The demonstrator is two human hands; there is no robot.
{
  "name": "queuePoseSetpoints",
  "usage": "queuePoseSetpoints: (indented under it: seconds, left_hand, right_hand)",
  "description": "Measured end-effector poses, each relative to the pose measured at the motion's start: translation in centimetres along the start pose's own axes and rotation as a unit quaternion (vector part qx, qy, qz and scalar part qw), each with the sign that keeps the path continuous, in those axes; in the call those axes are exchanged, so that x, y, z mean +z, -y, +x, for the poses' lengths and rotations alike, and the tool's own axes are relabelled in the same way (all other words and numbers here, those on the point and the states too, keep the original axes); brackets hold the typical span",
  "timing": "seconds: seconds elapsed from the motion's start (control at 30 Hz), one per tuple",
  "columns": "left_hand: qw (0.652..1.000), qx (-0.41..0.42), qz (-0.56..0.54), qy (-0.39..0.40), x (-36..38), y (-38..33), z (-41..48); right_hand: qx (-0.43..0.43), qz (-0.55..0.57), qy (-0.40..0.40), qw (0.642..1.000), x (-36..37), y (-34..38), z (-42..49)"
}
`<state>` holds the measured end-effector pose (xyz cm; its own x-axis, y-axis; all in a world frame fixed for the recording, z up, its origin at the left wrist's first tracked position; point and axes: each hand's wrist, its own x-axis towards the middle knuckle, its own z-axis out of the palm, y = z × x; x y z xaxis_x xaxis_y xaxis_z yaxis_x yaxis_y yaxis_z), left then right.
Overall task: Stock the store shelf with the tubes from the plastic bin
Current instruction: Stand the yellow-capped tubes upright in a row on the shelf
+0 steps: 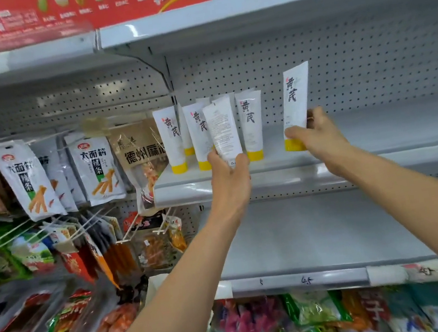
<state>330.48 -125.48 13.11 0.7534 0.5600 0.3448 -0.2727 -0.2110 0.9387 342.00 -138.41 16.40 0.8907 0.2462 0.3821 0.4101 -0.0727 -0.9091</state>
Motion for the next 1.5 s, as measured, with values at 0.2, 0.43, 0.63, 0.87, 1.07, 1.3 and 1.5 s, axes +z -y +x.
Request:
queuePoseSetpoints:
  seconds: [0.2, 0.43, 0.63, 0.87, 1.07, 1.3, 1.5]
  left_hand:
    - [0.999, 0.026, 0.019, -0.03, 2.2, -0.5, 1.9]
    - [0.995, 0.051, 0.056, -0.063, 3.4, -0.3, 3.3]
    - [0.991, 0.062, 0.072, -0.098, 3.6, 0.6, 4.0]
    - [0.99, 0.063, 0.081, -0.098, 3.7, 0.8, 4.0]
    - [0.993, 0.036, 0.068, -0.094, 3.3, 0.5, 4.0]
    - [0.995, -0.006, 0.017, -0.097, 2.8, 0.4, 3.5]
    - [0.996, -0.037, -0.021, -0.083, 3.7, -0.4, 3.2]
  right_hand:
    - [0.017, -0.114, 0.083, 0.99, -1.2, -2.0, 4.4]
    - [0.01, -0.178, 0.127, 0.976, -0.8, -3.3, 8.6]
    - [-0.016, -0.222, 0.135, 0.966, 0.4, -4.1, 11.4]
    - [-0.011, -0.238, 0.139, 0.961, 1.2, -5.2, 13.2]
    - [0.032, -0.256, 0.108, 0.96, 0.7, -5.7, 12.6]
    - [-0.09, -0.144, 0.156, 0.973, -1.5, -1.9, 6.4]
    - [-0.145, -0.161, 0.291, 0.932, 0.4, -0.3, 0.9]
